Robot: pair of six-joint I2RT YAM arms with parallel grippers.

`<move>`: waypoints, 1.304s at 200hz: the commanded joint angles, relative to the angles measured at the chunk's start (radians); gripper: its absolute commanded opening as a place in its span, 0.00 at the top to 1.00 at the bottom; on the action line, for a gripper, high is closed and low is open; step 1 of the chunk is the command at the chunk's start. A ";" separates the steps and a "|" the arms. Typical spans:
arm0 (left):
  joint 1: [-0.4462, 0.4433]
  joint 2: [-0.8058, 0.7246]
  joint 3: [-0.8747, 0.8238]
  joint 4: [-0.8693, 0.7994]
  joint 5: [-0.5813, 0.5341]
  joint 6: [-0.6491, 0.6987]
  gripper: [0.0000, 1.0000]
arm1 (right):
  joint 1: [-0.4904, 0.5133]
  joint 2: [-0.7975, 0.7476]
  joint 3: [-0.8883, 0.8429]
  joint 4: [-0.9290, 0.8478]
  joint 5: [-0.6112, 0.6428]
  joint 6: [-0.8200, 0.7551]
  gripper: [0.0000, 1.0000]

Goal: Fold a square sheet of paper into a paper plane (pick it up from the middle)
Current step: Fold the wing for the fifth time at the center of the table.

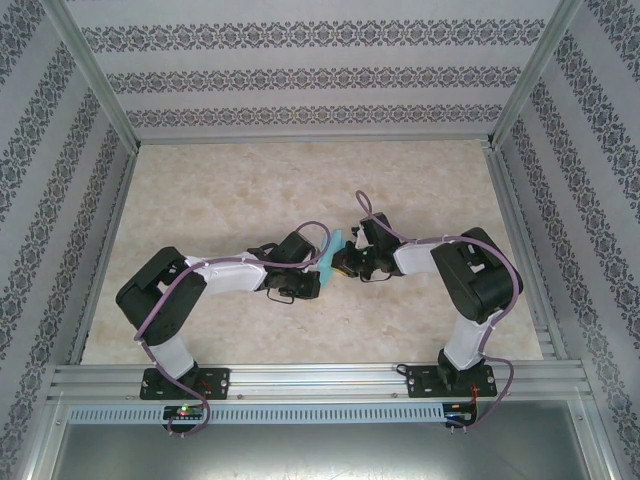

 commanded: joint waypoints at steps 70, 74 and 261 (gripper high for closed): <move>-0.016 0.082 -0.039 -0.075 -0.072 0.056 0.92 | 0.044 -0.145 -0.055 -0.030 0.037 0.101 0.85; -0.016 0.082 -0.040 -0.074 -0.072 0.057 0.92 | 0.052 -0.146 -0.059 -0.014 0.033 0.115 0.85; -0.016 0.066 -0.051 -0.107 -0.087 0.122 0.92 | 0.054 0.049 0.122 -0.230 0.142 -0.045 0.93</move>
